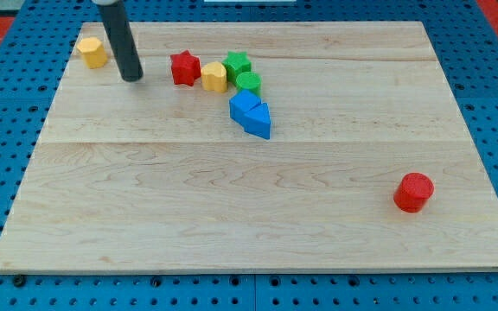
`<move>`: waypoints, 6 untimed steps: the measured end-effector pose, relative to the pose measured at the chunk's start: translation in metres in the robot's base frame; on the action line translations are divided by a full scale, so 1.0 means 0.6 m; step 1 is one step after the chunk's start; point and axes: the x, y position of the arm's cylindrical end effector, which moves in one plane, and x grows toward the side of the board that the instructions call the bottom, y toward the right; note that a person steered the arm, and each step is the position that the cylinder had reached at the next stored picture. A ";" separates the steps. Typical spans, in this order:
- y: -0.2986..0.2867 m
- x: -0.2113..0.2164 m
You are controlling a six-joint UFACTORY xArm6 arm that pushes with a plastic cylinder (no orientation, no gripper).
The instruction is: Separate the blue cube and blue triangle from each other
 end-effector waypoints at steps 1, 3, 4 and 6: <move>0.143 0.054; 0.340 0.098; 0.212 0.109; 0.415 0.152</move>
